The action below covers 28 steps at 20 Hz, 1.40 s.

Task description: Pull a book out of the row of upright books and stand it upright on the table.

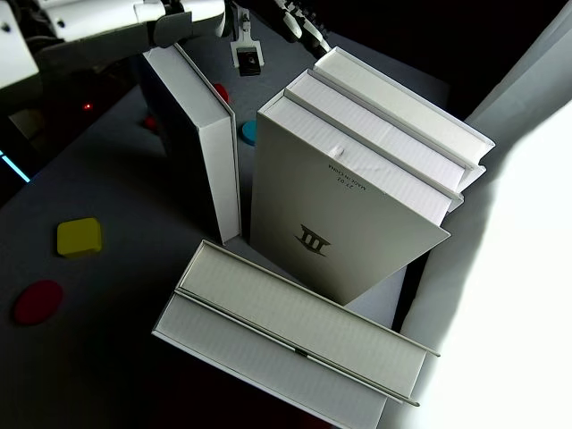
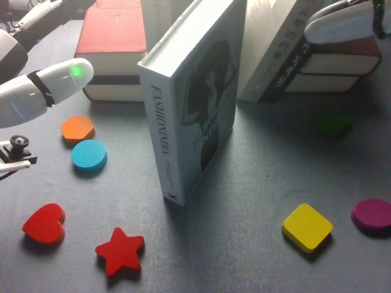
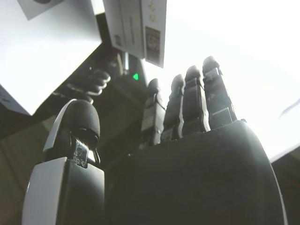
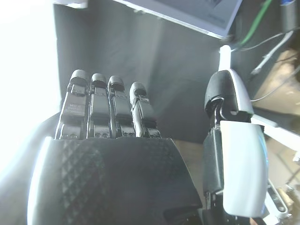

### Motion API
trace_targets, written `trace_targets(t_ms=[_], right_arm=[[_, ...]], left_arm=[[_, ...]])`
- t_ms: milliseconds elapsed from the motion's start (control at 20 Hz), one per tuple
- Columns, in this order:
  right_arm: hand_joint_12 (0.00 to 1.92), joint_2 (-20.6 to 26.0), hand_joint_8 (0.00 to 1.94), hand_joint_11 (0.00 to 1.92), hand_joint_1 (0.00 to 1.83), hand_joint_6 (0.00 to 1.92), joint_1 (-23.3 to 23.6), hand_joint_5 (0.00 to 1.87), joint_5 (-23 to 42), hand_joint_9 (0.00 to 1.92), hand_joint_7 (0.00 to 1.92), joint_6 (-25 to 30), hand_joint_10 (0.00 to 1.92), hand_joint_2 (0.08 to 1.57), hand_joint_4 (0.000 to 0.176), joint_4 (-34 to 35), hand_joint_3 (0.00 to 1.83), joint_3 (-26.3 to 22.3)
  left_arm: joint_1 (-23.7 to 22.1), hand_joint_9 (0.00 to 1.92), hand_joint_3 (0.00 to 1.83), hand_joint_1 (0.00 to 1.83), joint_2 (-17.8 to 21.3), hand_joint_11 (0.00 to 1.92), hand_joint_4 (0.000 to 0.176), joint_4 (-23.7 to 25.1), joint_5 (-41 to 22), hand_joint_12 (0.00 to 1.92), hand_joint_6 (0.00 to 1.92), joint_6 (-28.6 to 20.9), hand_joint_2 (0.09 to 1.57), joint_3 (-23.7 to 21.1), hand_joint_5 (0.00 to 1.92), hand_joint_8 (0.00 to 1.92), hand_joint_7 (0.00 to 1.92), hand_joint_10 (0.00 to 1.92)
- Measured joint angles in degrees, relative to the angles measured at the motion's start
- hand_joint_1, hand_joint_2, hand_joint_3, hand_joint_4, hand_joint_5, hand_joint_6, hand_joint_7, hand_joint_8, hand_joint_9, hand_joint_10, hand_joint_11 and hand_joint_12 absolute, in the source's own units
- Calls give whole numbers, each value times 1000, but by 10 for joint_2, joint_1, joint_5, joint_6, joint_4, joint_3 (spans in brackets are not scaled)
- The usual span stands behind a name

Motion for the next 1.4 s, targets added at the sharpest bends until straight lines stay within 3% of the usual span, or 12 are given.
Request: trace_targets(t_ms=[50, 150, 400, 550, 700, 800, 850, 1000, 1050, 1200, 1300, 1400], right_arm=[[0, 9, 0, 0, 462, 0, -12, 0, -3, 0, 0, -32, 0, 1188, 0, 35, 7, -8], [0, 24, 0, 0, 468, 0, -44, 0, 1, 0, 0, -88, 0, 1216, 0, 114, 16, -19], [0, 47, 0, 0, 438, 0, -129, 0, 27, 0, 0, -185, 0, 1240, 0, 260, 16, -36], [0, 60, 0, 0, 446, 0, -204, 0, 78, 0, 0, -242, 0, 1272, 0, 356, 24, -58], [0, 72, 0, 0, 451, 0, -266, 0, 124, 0, 0, -288, 0, 1288, 0, 430, 28, -77], [0, 79, 0, 0, 412, 0, -308, 0, 172, 0, 0, -321, 0, 1296, 0, 487, 27, -93], [0, 80, 0, 0, 421, 0, -327, 0, 189, 0, 0, -327, 0, 1292, 0, 502, 22, -98], [0, 81, 0, 0, 467, 0, -384, 0, 237, 0, 0, -337, 0, 1282, 0, 538, 14, -109], [0, 81, 0, 0, 491, 0, -403, 0, 259, 0, 0, -345, 0, 1278, 0, 558, 10, -116], [0, 81, 0, 0, 502, 0, -427, 0, 290, 0, 0, -358, 0, 1282, 0, 580, 11, -127], [0, 81, 0, 0, 524, 0, -436, 0, 303, 0, 0, -363, 0, 1270, 0, 580, 5, -132], [0, 81, 0, 0, 543, 0, -437, 0, 306, 0, 0, -365, 0, 1275, 0, 585, 7, -132]], left_arm=[[1, 0, 3, 299, 0, 0, 59, -1, -1, 0, 0, 0, 1364, 0, 107, 0, 0, 0], [2, 0, 0, 319, 2, 0, 84, -3, -2, 0, 0, 0, 1356, -1, 69, 0, 0, 0], [7, 0, 0, 318, 3, 0, 77, -19, -15, 0, 1, 0, 1351, -3, 56, 0, 0, 0], [8, 0, 0, 333, 3, 0, 89, -21, -25, 0, 2, 3, 1341, -3, 48, 0, 0, 0], [9, 0, 2, 292, 3, 0, 50, -33, -32, 0, 0, 7, 1352, -5, 0, 0, 0, 0], [9, 0, 4, 292, 3, 0, 70, -37, -45, 0, 0, 7, 1359, -7, 0, 0, 0, 0], [9, 0, 4, 231, 3, 0, 88, -40, -50, 0, 0, 7, 1359, -7, 0, 0, 0, 0], [12, 0, 0, 267, -1, 0, 69, -58, -68, 0, 0, 7, 1343, -7, 0, 0, 0, 0], [16, 0, 0, 260, -1, 0, 96, -60, -76, 0, 0, 7, 1338, -9, 0, 0, 0, 0], [17, 0, 6, 286, -1, 0, 79, -65, -87, 0, 0, 8, 1362, -9, 0, 0, 0, 0], [20, 0, 0, 277, -1, 0, 123, -73, -96, 0, 0, 9, 1354, -13, 0, 0, 0, 0], [20, 0, 0, 309, -2, 0, 146, -68, -100, 0, 0, 9, 1333, -14, 0, 0, 0, 0]])
